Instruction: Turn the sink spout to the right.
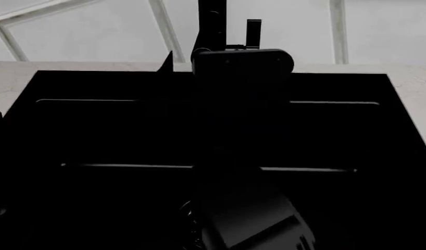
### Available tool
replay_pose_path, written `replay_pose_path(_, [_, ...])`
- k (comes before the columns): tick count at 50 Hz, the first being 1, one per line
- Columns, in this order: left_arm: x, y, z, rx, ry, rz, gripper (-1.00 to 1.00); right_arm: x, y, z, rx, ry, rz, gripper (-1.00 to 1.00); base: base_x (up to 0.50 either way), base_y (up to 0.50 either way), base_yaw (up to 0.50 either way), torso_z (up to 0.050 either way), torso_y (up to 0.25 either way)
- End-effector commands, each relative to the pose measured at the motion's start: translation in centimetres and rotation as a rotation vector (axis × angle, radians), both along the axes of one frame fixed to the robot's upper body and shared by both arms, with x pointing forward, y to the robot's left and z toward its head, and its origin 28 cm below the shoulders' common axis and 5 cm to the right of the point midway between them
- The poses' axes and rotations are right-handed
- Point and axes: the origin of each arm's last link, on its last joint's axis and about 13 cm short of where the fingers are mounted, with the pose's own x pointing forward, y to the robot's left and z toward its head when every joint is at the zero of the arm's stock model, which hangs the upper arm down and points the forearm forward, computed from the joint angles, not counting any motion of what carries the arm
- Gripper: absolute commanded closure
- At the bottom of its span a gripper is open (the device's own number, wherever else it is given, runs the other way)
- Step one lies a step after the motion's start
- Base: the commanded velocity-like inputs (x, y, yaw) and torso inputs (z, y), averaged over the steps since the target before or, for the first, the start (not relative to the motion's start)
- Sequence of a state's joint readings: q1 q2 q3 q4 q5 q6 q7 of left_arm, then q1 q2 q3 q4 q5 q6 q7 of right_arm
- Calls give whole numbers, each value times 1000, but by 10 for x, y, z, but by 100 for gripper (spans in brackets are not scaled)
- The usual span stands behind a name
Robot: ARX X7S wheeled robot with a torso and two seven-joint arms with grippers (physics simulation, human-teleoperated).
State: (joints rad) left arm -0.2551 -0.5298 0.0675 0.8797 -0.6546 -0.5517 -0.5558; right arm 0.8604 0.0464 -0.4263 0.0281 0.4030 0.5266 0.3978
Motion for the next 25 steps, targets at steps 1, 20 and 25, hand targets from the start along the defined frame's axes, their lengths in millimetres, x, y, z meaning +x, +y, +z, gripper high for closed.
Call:
replay_pose_path(1, [0,0,-1,2,3,2,-100,14,1,-4,-12,18,-6,-100,0,0,0,0,0])
replay_pose_path(20, [0,0,0,2,2,-7,-100,33,0,-7,-1,42,-32,-100,0,0,0,0,0])
replay_pose_path(25, [1,0,-1,3,4,-10,-100,36,-1,-5,0,39,-40,-100,0,0,0,0,0])
